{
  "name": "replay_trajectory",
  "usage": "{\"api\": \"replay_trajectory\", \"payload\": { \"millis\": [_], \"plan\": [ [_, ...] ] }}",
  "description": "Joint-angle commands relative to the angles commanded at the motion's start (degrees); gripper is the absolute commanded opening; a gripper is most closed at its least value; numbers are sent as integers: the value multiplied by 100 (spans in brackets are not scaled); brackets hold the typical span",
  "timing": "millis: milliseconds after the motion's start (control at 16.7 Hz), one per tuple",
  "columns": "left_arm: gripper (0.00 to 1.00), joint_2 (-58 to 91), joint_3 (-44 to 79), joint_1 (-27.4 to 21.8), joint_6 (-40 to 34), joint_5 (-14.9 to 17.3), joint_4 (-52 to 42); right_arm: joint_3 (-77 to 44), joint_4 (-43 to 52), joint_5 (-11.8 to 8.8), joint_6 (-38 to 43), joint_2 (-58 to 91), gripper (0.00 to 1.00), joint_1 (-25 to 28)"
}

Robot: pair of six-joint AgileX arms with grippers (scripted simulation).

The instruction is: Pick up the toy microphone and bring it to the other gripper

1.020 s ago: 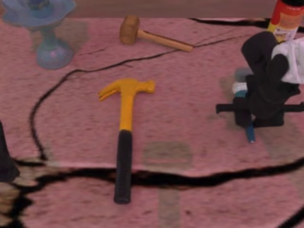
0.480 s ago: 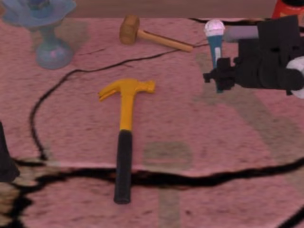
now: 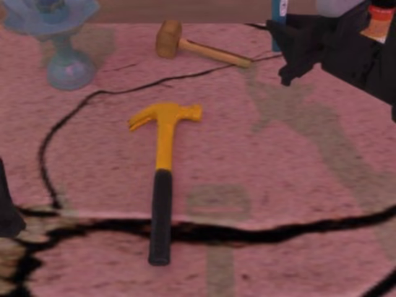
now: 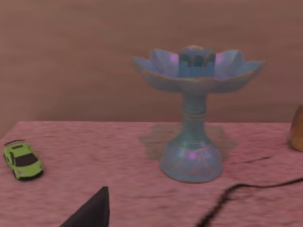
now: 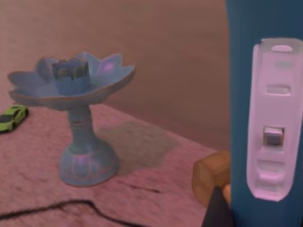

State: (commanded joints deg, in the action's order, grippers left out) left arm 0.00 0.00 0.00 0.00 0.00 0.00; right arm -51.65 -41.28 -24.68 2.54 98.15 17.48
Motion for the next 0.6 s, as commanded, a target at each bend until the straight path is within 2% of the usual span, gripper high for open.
{"api": "replay_trajectory", "payload": {
  "millis": [120, 240, 480, 600],
  "plan": [
    [100, 0, 0, 0, 0, 0, 0, 134, -360, -153, -113, -201, 0, -15],
    [100, 0, 0, 0, 0, 0, 0, 179, -473, -201, -152, -275, 0, -20],
    [100, 0, 0, 0, 0, 0, 0, 152, -460, -193, -137, -255, 0, 10],
    [100, 0, 0, 0, 0, 0, 0, 192, -525, -115, -131, -267, 0, 100]
  ]
}}
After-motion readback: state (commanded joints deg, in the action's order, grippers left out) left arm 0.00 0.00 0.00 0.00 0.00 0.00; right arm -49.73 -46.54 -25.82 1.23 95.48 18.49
